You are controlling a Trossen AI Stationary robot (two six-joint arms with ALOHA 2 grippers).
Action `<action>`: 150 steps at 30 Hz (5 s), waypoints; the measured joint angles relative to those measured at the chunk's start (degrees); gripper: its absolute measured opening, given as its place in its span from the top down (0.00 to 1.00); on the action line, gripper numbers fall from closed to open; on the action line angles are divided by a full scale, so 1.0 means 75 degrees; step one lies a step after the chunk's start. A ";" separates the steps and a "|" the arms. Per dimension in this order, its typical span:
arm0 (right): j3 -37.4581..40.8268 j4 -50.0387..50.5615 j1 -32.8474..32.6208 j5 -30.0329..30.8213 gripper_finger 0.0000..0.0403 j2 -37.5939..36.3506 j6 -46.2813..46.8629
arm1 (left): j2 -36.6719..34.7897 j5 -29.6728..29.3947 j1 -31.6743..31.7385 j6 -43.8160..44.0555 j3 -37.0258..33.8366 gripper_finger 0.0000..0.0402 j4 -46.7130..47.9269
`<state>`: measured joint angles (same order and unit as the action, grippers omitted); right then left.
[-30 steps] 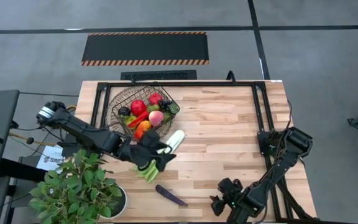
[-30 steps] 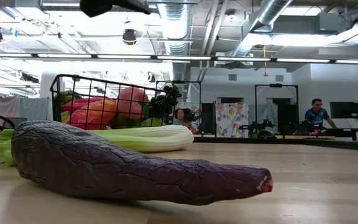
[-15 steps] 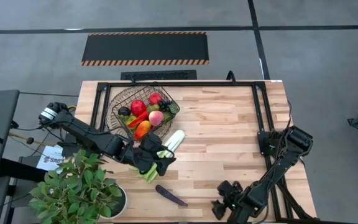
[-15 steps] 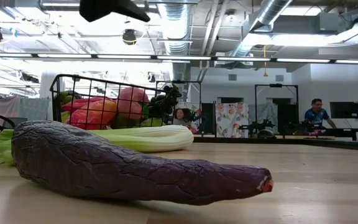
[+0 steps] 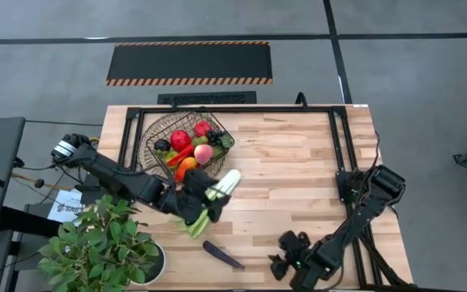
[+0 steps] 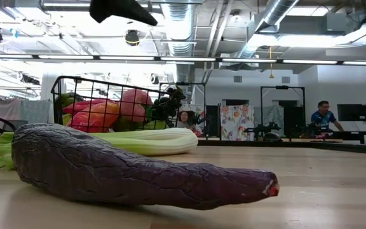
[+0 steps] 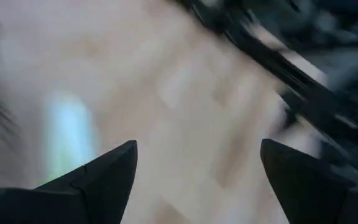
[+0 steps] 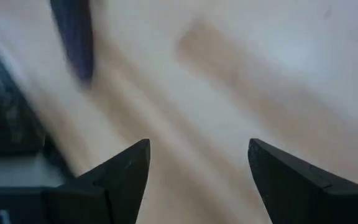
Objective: Build produce basket
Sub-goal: Put the violet eggplant into the wire basket
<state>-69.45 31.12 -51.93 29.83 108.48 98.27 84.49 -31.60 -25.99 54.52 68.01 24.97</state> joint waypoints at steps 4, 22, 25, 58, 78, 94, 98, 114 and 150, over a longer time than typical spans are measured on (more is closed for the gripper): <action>0.0015 -0.0116 0.0324 0.0175 0.28 0.0116 0.0321 | -0.0008 -0.1238 0.0238 -0.0295 0.0000 0.19 -0.0283; -0.0003 -0.1108 0.0824 -0.1971 0.28 -0.0133 0.0137 | -0.0119 0.1866 0.1340 -0.1002 0.0003 0.19 -0.0764; -0.0014 -0.0938 0.0838 -0.2194 0.28 -0.0088 0.0410 | -0.0119 0.2376 0.1462 -0.1550 0.0003 0.19 -0.0726; -0.0084 0.1381 0.2041 -0.2075 0.28 -0.0631 -0.2268 | 0.0303 0.2885 0.2078 -0.2734 0.0277 0.19 -0.0273; -0.0381 0.0202 0.3348 -0.2643 0.28 -0.1132 -0.8855 | 0.0662 0.2980 0.2047 -0.0838 0.0283 0.19 -0.1021; -0.0375 0.0474 0.3225 -0.2833 0.28 -0.1196 -0.8362 | 0.0656 0.2630 0.2349 -0.2322 0.0283 0.19 -0.1710; -0.0375 0.0498 0.3178 -0.2739 0.28 -0.1199 -0.7487 | 0.0656 0.2936 0.2368 -0.2613 0.0283 0.19 -0.1688; -0.0332 0.0302 0.2427 -0.2612 0.28 -0.0927 -0.5247 | 0.0680 0.5982 0.1112 -0.5629 0.0283 0.19 -0.0596; -0.0326 -0.0698 0.1491 -0.1758 0.28 -0.0173 -0.3389 | 0.3009 0.4838 -0.0392 -0.6598 0.0273 0.19 -0.1234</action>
<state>-71.90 25.88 -40.75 16.64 107.18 72.85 107.06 4.68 -28.93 5.03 70.06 15.72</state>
